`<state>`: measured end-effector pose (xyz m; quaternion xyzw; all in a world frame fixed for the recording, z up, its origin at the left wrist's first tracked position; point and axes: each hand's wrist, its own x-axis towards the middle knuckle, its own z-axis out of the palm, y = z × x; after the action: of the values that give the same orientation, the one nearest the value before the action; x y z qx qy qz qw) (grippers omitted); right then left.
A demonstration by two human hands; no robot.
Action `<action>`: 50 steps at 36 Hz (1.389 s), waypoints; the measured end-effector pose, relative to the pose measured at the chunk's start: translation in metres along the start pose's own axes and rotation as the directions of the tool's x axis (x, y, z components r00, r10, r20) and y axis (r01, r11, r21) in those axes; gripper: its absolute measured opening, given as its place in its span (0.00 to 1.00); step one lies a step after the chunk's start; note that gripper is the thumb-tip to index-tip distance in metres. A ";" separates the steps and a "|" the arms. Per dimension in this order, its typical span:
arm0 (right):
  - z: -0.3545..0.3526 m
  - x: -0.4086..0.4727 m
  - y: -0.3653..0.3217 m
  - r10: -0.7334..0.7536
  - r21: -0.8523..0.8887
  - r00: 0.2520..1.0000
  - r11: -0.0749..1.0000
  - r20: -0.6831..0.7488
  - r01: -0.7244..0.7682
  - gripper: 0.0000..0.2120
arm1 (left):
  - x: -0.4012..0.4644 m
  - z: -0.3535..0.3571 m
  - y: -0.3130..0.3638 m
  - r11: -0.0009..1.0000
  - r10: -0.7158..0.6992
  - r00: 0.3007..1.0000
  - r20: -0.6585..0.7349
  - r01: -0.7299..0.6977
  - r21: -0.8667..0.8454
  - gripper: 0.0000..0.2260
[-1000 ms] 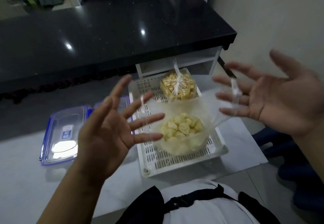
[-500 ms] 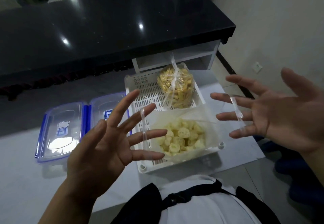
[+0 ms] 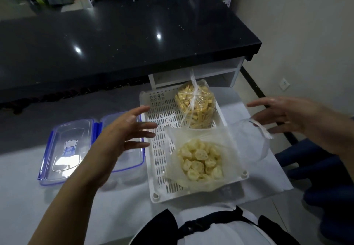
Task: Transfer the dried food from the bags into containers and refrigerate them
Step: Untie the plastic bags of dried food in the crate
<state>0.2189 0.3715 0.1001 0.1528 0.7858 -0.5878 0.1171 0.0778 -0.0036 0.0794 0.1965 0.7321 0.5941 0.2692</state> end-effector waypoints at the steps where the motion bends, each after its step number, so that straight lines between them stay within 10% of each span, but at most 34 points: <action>1: 0.003 0.008 -0.002 0.000 -0.052 0.999 0.999 -0.054 -0.003 0.29 | 0.009 -0.001 -0.002 0.993 0.004 1.000 -0.019 -0.002 0.121 0.27; 11: 0.056 0.112 -0.002 -0.104 -0.429 0.958 0.903 -0.266 -0.021 0.23 | 0.129 0.042 -0.005 0.714 0.102 0.992 0.070 -0.122 0.689 0.20; 23: 0.090 0.170 0.006 -0.255 -0.592 0.892 0.806 -0.372 -0.016 0.03 | 0.203 0.079 -0.026 0.625 0.141 0.989 -0.050 -0.049 0.779 0.03; 27: 0.091 0.176 0.009 -0.272 -0.572 0.871 0.820 -0.409 -0.012 0.16 | 0.201 0.081 -0.027 0.585 0.213 0.976 -0.046 -0.090 0.806 0.07; 44: 0.107 0.159 0.022 -0.399 -0.514 0.857 0.836 -0.327 0.192 0.05 | 0.101 0.036 -0.064 0.901 0.100 0.922 -0.374 0.076 0.428 0.05; 50: 0.108 0.164 0.012 -0.418 -0.507 0.889 0.817 -0.189 0.276 0.11 | 0.098 0.036 -0.056 0.850 0.163 0.948 -0.275 0.007 0.527 0.02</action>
<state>0.0727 0.2880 -0.0008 0.0575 0.9265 -0.3638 -0.0770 0.0261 0.0719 0.0040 0.1965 0.8896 0.4074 0.0634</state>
